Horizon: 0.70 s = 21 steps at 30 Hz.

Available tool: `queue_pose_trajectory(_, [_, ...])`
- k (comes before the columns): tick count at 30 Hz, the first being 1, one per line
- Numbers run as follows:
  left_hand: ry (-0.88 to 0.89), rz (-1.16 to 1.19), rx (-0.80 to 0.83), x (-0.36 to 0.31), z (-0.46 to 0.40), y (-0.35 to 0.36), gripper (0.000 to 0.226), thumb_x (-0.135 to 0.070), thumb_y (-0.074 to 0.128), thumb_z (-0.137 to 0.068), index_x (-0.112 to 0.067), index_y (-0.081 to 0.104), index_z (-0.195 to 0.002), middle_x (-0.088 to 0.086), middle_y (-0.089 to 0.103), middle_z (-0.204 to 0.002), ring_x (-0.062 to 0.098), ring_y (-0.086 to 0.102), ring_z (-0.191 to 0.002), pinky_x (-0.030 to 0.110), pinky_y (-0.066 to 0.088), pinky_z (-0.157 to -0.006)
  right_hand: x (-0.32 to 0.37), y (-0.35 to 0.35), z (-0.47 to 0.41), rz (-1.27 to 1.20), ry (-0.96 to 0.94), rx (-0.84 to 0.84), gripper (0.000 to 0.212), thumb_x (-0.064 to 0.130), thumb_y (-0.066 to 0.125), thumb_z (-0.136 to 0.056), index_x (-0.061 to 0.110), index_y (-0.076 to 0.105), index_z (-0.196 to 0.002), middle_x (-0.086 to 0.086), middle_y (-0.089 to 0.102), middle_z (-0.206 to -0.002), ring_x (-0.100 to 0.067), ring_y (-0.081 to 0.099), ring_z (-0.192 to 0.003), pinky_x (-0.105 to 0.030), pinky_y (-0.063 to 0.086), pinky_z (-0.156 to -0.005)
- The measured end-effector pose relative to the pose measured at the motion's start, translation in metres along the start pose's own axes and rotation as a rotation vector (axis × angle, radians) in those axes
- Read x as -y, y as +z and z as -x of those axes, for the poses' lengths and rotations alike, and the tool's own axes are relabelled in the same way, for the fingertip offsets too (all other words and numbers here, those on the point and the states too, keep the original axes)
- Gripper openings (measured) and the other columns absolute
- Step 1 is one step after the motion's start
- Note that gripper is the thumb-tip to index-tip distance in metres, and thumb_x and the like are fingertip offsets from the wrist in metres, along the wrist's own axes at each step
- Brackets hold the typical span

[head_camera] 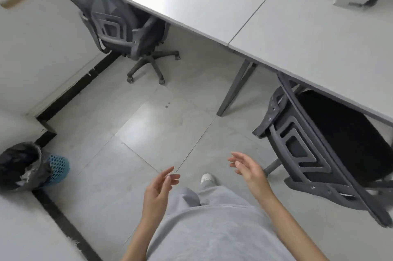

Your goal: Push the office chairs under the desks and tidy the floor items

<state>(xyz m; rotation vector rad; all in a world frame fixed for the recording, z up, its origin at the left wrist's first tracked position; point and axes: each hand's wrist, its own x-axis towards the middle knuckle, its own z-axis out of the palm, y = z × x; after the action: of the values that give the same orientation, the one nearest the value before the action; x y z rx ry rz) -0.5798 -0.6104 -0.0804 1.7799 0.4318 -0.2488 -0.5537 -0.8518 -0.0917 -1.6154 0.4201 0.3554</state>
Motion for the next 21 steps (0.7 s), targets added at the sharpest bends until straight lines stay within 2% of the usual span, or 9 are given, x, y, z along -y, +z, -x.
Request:
queue_pose_trajectory(4, [0.070,-0.089,0.205,-0.044,-0.065,0.007,0.025,-0.009,0.044,-0.094,-0.025,0.062,-0.104,-0.004,0.073,-0.086,0.009,0.067,-0.080,0.014,0.050,-0.072,0.030,-0.007,-0.020,-0.095,-0.032,-0.182,0.030,0.004,0.044,-0.094,0.026,0.058,-0.107,0.002,0.066,-0.106,-0.001,0.063,-0.090,-0.020,0.049,-0.082])
queue_pose_trajectory(7, [0.148,-0.170,0.411,-0.083,-0.115,0.026,0.023,-0.011,0.045,-0.094,-0.024,0.062,-0.103,-0.009,0.073,-0.086,0.009,0.067,-0.080,0.013,0.050,-0.071,0.047,-0.016,-0.026,-0.165,-0.063,-0.371,0.028,0.004,0.045,-0.094,0.023,0.058,-0.110,0.001,0.066,-0.108,-0.002,0.063,-0.092,-0.020,0.048,-0.081])
queue_pose_trajectory(11, [0.307,-0.324,0.714,-0.132,-0.167,0.069,0.023,-0.013,0.044,-0.095,-0.023,0.060,-0.108,-0.016,0.072,-0.085,0.004,0.066,-0.081,0.013,0.049,-0.075,0.066,-0.032,-0.015,-0.143,-0.129,-0.705,0.028,0.017,0.049,-0.091,0.016,0.057,-0.117,0.007,0.066,-0.109,0.001,0.062,-0.097,-0.011,0.046,-0.083])
queue_pose_trajectory(14, [0.509,-0.438,0.923,-0.167,-0.182,0.111,0.025,-0.011,0.044,-0.095,-0.018,0.060,-0.113,-0.017,0.070,-0.087,-0.004,0.063,-0.083,0.006,0.045,-0.075,0.070,-0.046,0.005,0.016,-0.124,-1.002,0.029,0.015,0.049,-0.093,0.014,0.056,-0.121,0.009,0.064,-0.110,0.002,0.058,-0.101,-0.007,0.042,-0.086])
queue_pose_trajectory(16, [0.677,-0.499,1.037,-0.189,-0.186,0.141,0.026,-0.012,0.044,-0.095,-0.014,0.060,-0.116,-0.013,0.067,-0.093,-0.007,0.061,-0.084,0.001,0.041,-0.072,0.066,-0.057,0.017,0.229,-0.050,-1.162,0.032,0.010,0.049,-0.093,0.012,0.054,-0.124,0.004,0.062,-0.113,-0.005,0.057,-0.106,-0.008,0.038,-0.088])
queue_pose_trajectory(19, [0.995,-0.626,1.138,-0.210,-0.190,0.185,0.030,-0.015,0.044,-0.095,-0.015,0.057,-0.122,-0.009,0.061,-0.114,0.008,0.056,-0.105,0.001,0.033,-0.083,0.051,-0.070,0.031,0.536,0.162,-1.258,0.036,0.014,0.051,-0.092,0.009,0.051,-0.128,-0.007,0.058,-0.124,-0.022,0.049,-0.117,-0.021,0.035,-0.092])
queue_pose_trajectory(21, [1.189,-0.726,1.160,-0.216,-0.195,0.216,0.034,-0.017,0.043,-0.095,-0.015,0.051,-0.128,-0.001,0.056,-0.128,0.015,0.047,-0.119,0.013,0.030,-0.094,0.042,-0.075,0.035,0.609,0.284,-1.219,0.038,0.019,0.049,-0.094,0.006,0.049,-0.129,-0.011,0.055,-0.129,-0.025,0.045,-0.123,-0.029,0.035,-0.098])
